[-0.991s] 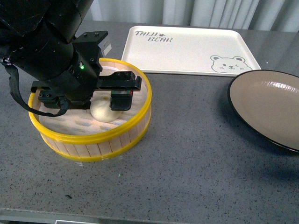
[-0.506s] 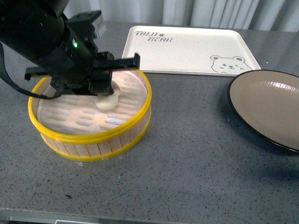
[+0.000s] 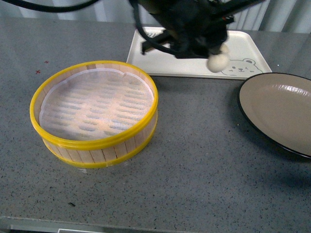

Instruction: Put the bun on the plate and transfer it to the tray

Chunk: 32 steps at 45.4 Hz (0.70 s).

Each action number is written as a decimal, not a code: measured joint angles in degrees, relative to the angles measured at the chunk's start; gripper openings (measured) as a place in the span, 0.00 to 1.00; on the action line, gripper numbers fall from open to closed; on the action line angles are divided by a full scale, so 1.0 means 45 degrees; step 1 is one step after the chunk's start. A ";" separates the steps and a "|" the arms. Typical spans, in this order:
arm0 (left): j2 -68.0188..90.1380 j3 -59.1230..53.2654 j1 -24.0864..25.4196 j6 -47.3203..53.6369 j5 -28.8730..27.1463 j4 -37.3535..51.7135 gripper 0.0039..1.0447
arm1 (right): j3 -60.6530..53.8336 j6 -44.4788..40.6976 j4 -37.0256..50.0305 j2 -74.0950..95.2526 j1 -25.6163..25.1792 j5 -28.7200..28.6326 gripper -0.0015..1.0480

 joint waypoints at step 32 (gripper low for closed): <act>0.4269 0.6130 -0.1977 -0.1588 0.1841 -0.2293 0.41 | 0.0000 0.0000 0.0000 0.0000 0.0000 0.0005 0.91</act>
